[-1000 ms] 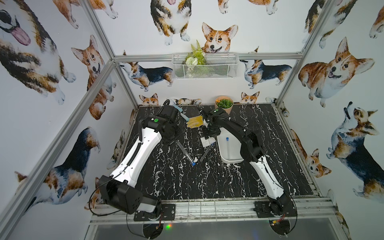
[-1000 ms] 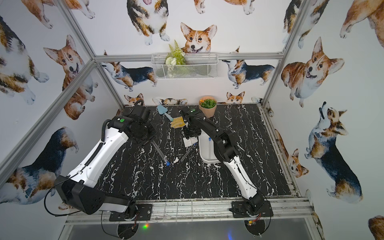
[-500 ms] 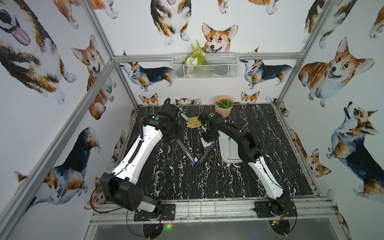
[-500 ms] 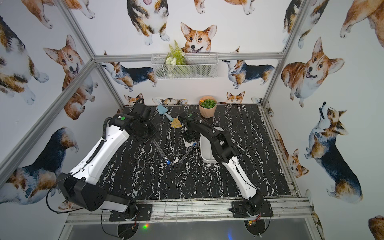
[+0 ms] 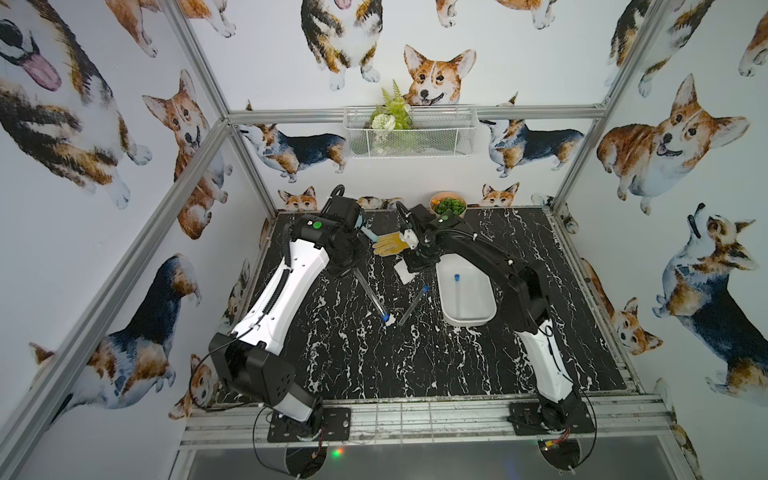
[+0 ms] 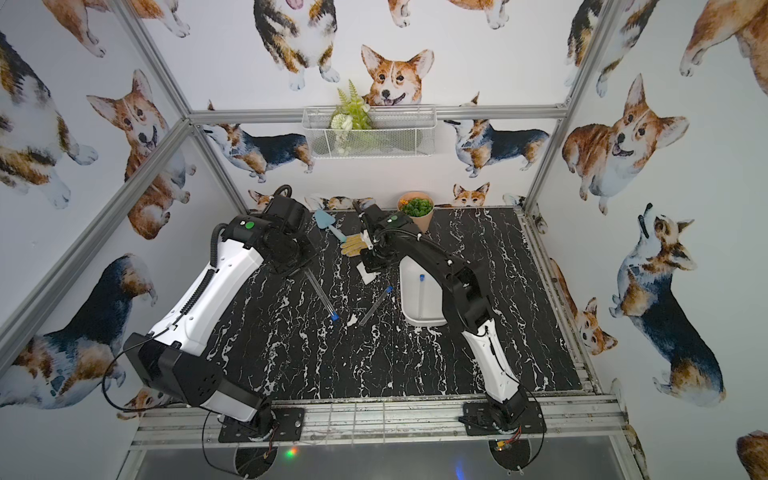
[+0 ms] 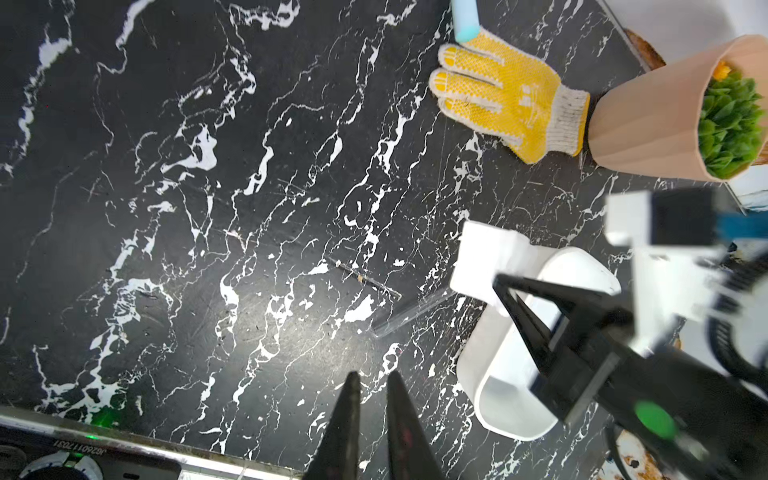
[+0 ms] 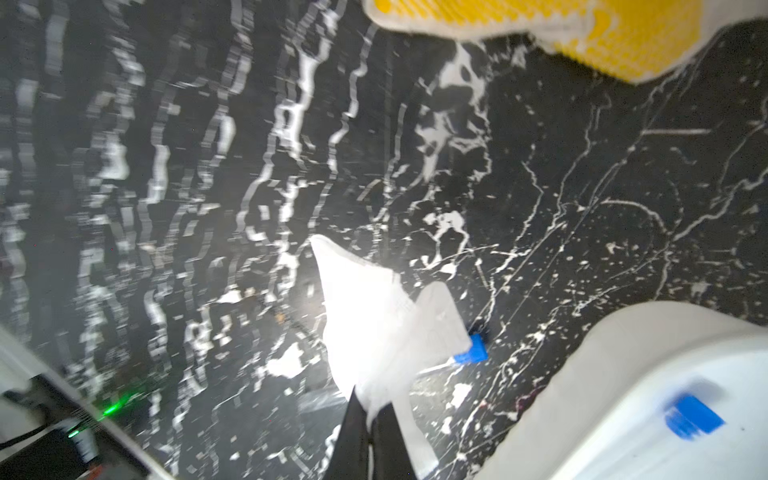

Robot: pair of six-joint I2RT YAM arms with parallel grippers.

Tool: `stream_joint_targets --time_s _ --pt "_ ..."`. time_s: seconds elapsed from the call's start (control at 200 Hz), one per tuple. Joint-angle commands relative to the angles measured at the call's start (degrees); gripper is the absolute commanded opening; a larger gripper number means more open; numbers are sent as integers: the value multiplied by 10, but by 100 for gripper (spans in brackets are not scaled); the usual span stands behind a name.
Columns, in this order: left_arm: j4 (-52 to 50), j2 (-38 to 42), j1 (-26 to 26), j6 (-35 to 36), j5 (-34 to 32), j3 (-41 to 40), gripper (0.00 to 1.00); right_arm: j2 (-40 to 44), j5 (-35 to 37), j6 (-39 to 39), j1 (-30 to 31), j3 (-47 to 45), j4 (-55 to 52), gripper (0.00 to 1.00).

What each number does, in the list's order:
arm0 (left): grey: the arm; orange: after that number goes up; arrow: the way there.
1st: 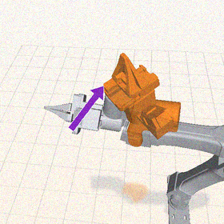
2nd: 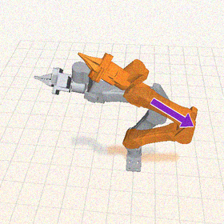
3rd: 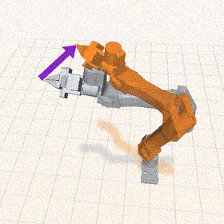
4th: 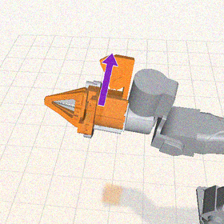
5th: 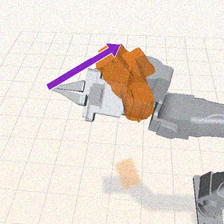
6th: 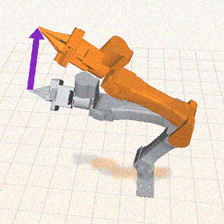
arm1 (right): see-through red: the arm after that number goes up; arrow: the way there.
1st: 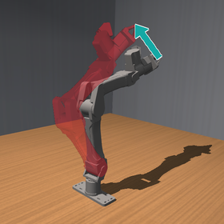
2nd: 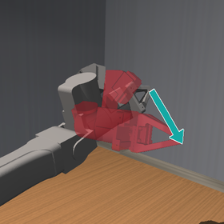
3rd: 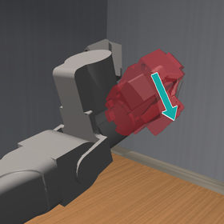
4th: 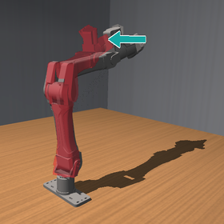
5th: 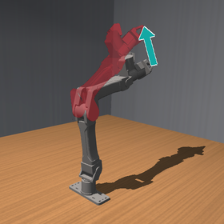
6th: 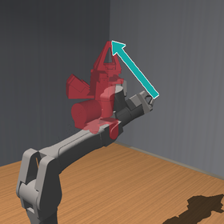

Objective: Wipe the exteriors of test tubes
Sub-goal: Pick up the cleaning item at the center of the board, then wipe the dirt from the test tube.

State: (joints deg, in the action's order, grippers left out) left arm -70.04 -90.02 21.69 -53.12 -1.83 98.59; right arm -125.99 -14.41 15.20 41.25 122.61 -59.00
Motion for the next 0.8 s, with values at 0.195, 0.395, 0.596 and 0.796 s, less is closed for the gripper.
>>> stream_joint_targets --time_s 0.195,0.395,0.596,0.796 --pt "-52 -46 4 86 -77 108 15 161 -180 66 49 -114 64 0" --pt "-60 -70 10 109 -94 131 15 202 -206 118 99 -138 90 0" --pt "-56 -63 17 108 -88 122 14 213 -210 157 102 -158 128 0" --pt "-61 -54 31 99 -80 109 13 175 -229 176 102 -105 144 0"
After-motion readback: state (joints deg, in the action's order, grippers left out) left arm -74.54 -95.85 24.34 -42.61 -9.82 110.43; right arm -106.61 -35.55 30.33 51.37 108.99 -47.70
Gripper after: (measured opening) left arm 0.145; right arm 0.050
